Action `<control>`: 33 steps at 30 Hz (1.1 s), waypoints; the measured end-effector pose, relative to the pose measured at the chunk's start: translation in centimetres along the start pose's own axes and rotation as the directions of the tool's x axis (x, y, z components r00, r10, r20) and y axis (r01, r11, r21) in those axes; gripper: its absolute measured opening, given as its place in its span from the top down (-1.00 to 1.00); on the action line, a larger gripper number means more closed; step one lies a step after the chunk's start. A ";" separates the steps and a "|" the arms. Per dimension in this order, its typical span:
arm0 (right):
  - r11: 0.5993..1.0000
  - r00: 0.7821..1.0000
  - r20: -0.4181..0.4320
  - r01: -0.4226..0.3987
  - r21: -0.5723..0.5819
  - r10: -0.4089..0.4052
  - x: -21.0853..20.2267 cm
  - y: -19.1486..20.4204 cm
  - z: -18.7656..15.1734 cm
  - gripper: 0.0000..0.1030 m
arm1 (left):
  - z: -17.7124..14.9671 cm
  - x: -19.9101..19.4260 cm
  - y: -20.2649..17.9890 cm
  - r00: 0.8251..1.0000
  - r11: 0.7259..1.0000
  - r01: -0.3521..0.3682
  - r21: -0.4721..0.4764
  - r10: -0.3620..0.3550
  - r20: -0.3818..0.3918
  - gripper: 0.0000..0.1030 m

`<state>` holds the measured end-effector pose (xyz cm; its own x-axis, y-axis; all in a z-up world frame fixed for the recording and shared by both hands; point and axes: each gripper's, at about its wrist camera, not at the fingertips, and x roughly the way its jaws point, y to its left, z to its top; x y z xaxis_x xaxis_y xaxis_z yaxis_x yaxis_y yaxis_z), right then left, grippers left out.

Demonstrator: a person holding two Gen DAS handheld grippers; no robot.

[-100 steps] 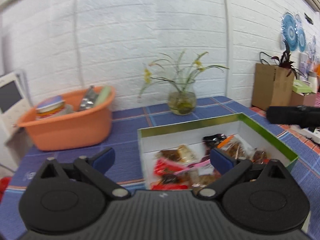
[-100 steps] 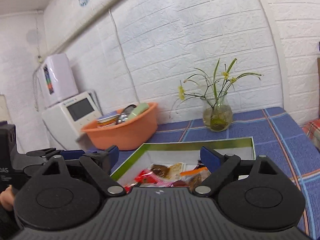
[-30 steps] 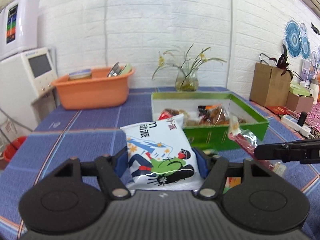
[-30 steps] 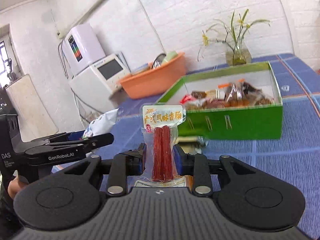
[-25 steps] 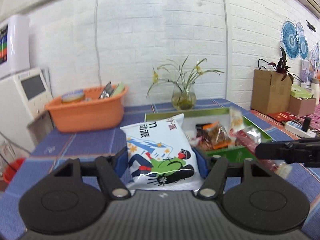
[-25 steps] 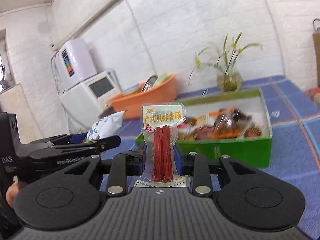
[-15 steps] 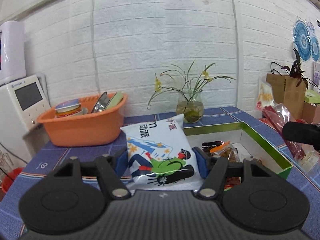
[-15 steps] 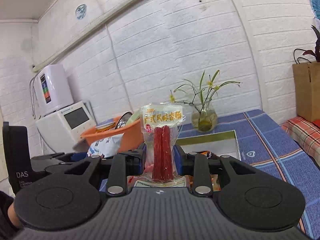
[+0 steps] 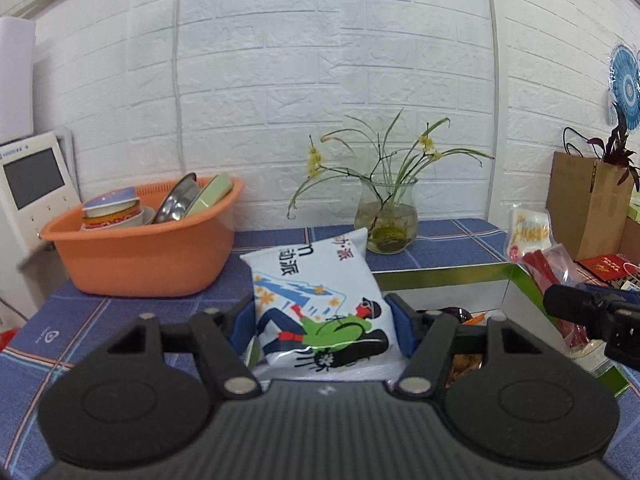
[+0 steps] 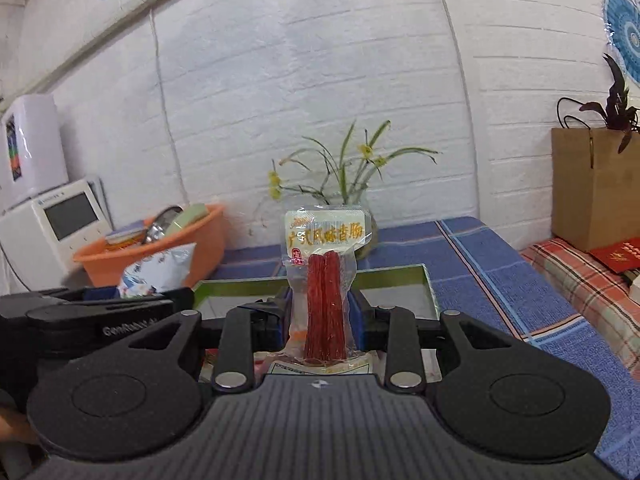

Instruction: Organize snacks

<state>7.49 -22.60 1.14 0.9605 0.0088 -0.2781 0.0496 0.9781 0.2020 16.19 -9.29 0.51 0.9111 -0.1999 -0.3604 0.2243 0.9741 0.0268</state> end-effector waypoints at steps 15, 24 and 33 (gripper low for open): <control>1.000 0.994 -0.107 -0.011 0.004 0.011 3.7 -1.1 -2.6 -0.11 | -2.2 2.9 0.4 0.998 1.000 0.018 -0.004 -0.018 -0.066 -0.29; 0.998 0.998 -0.024 -0.061 0.005 0.061 2.3 -0.8 -1.9 -1.00 | -1.5 1.5 0.1 0.998 0.997 -0.048 0.065 0.051 -0.044 -0.47; 0.977 0.979 0.014 -0.204 -0.064 0.205 -2.3 0.1 -0.2 -1.00 | -2.2 -4.6 1.2 0.996 0.989 -0.067 0.129 0.073 -0.046 -0.55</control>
<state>5.20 -22.46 1.62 0.9540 0.2061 -0.2177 -0.1647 0.9671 0.1939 11.56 -6.99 0.17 0.9084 -0.1232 -0.3996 0.2057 0.9636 0.1705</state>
